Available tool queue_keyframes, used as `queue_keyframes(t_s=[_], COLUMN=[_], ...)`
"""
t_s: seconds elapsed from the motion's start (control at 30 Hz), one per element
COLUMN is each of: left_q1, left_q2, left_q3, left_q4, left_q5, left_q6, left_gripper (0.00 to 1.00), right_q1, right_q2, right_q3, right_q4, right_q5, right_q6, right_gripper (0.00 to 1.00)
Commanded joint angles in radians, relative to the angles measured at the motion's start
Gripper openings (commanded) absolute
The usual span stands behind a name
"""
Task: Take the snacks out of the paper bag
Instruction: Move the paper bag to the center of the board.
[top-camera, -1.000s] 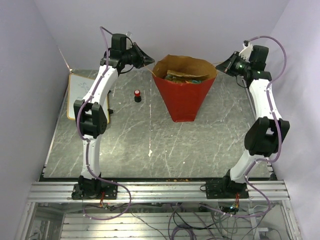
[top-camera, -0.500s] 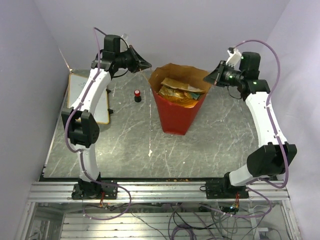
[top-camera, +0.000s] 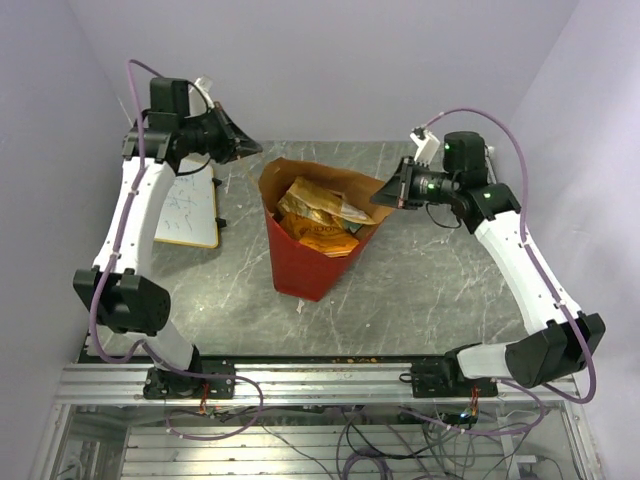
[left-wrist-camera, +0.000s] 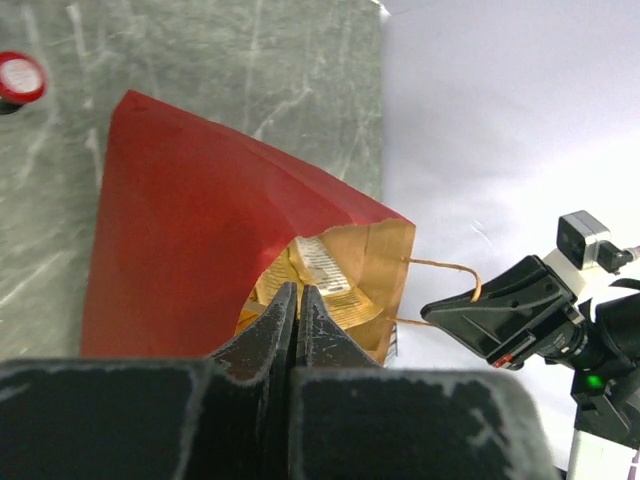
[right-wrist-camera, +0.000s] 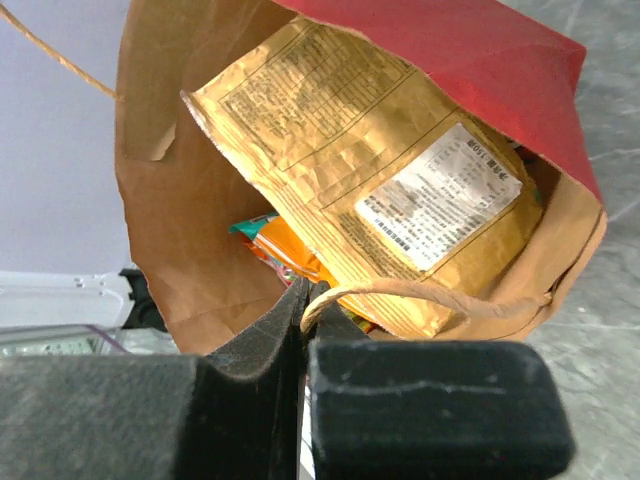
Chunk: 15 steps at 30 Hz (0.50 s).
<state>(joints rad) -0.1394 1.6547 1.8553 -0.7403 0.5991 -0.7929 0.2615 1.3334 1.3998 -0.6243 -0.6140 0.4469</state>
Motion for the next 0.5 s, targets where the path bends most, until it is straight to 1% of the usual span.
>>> queue_keyframes(t_s=[0.0, 0.1, 0.2, 0.27, 0.33, 0.4, 0.47], left_q1=[0.076, 0.103, 0.124, 0.124, 0.148, 0.150, 0.150], left_q2=[-0.076, -0.085, -0.082, -0.084, -0.089, -0.103, -0.129], left_q3=[0.007, 0.021, 0.070, 0.092, 0.098, 0.070, 0.007], left_q4=[-0.072, -0.112, -0.170, -0.195, -0.204, -0.193, -0.148], left_q5=[0.038, 0.049, 0.032, 0.029, 0.039, 0.046, 0.064], left_q6=[0.107, 0.137, 0.172, 0.181, 0.177, 0.166, 0.137], left_gripper=[0.07, 0.07, 0.07, 0.07, 0.07, 0.07, 0.07], right_q1=[0.079, 0.155, 0.239, 0.294, 0.333, 0.365, 0.386], right_q2=[-0.010, 0.001, 0.003, 0.009, 0.017, 0.022, 0.027], right_q3=[-0.004, -0.026, -0.056, -0.065, -0.073, -0.087, -0.104], right_q4=[0.117, 0.147, 0.185, 0.204, 0.223, 0.231, 0.214], right_q5=[-0.026, -0.014, 0.017, 0.037, 0.045, 0.055, 0.070], right_q6=[0.051, 0.075, 0.112, 0.132, 0.149, 0.156, 0.147], right_gripper=[0.00, 0.00, 0.00, 0.00, 0.00, 0.00, 0.00])
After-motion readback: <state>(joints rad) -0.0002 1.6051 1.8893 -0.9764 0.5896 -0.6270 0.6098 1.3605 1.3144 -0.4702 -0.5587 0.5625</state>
